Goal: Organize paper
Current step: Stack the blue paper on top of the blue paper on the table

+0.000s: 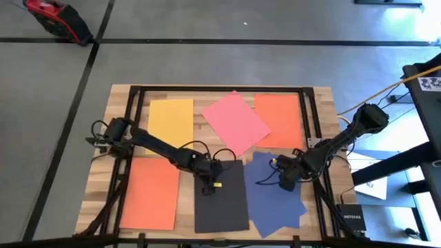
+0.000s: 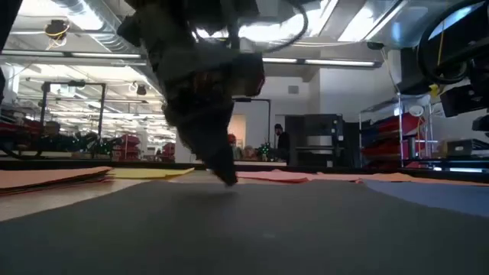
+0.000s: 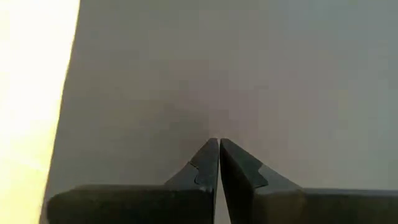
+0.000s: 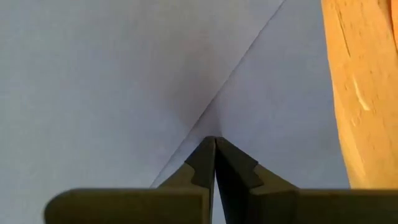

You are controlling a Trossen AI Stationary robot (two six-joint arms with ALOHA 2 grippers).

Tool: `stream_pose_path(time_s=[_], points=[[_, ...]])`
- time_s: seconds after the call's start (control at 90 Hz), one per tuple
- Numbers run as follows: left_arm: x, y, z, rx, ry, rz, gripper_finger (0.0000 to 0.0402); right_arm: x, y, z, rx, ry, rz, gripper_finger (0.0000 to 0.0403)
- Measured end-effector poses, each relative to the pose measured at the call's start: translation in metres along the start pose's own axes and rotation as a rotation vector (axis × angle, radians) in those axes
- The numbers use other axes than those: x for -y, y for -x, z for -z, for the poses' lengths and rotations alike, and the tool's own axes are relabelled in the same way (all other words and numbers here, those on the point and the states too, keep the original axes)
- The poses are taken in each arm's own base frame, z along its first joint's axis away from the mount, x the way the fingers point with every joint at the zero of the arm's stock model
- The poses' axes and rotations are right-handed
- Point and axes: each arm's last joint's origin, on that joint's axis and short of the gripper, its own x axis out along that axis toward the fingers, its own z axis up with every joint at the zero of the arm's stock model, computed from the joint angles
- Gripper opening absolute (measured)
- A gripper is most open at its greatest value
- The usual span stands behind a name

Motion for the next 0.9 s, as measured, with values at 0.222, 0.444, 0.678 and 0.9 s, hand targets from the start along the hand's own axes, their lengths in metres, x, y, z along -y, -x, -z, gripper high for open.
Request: stream_pose_path(time_s=[0.222,0.444,0.678,0.9], points=[[0.003,-0.007,0.013,-0.103,0.003,-0.045,0.0000,0.000,0.000,0.000,0.002,0.000,-0.001,0.0000],[0.002,0.013,0.026,-0.217,-0.014,-0.129,0.0000,0.000,0.000,0.000,0.006,0.000,0.001,0.0000],[0.001,0.029,0.022,-0.178,-0.021,-0.134,0.0000,0.000,0.000,-0.001,0.014,0.000,0.004,0.0000],[-0.001,0.036,0.003,-0.046,-0.028,-0.059,0.0000,0.000,0.000,-0.001,0.015,0.000,0.004,0.0000]])
